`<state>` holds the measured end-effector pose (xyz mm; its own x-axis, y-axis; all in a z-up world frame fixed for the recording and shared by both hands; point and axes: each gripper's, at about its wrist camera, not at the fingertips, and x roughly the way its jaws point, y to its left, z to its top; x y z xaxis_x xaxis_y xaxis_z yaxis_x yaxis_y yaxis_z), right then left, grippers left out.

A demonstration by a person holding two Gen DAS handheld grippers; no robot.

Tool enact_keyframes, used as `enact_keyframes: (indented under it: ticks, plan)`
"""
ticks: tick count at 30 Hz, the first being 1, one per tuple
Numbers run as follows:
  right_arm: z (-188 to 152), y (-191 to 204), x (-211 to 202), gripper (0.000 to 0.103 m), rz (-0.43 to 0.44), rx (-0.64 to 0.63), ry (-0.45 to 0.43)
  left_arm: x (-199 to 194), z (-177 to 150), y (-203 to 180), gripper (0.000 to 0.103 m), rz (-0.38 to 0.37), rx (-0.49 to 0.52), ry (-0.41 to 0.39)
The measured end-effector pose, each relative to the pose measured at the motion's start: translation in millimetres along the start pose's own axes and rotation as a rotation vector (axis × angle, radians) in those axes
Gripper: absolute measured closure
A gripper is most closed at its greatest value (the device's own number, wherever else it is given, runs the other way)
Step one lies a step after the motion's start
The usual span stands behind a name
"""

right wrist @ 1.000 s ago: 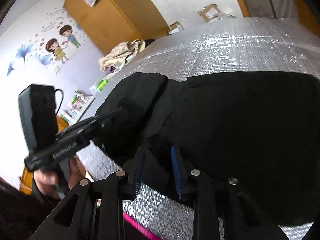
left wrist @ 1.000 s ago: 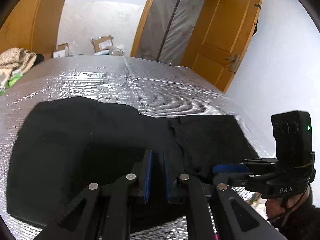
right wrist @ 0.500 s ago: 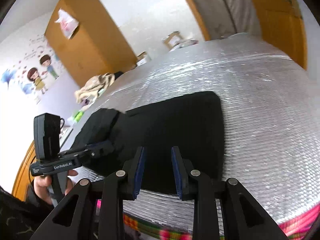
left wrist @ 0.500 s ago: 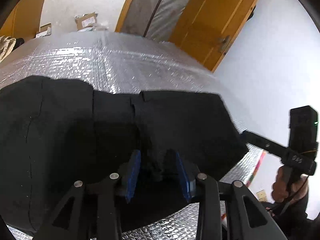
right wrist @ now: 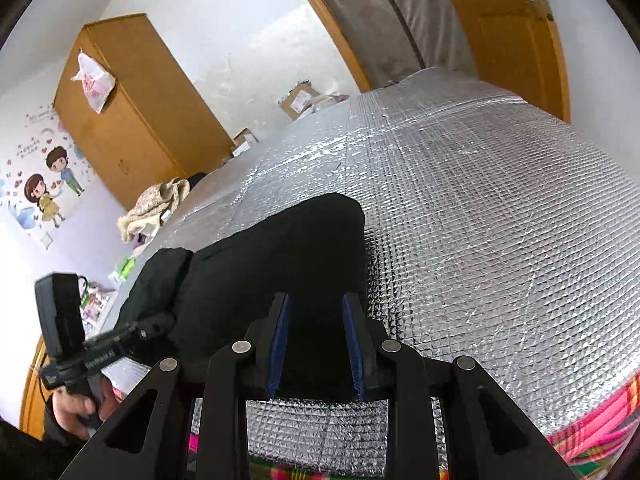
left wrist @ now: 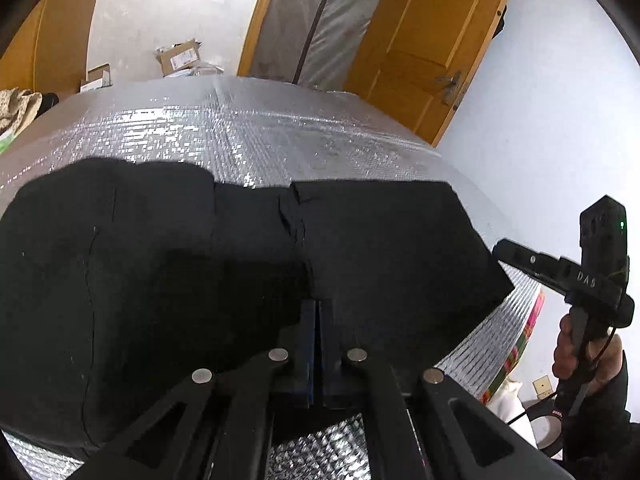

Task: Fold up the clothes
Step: 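Lay the folded end down with the right tool and open it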

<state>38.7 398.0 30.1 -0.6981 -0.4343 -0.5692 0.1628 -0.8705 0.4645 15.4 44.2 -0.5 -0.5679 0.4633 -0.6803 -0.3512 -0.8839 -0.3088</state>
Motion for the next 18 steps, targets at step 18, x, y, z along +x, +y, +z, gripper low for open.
enact_keyframes:
  ticks: [18]
  plan:
    - [36,-8,21,0.098,0.007,0.001,-0.040,-26,14,0,0.101,-0.050,0.019,-0.110]
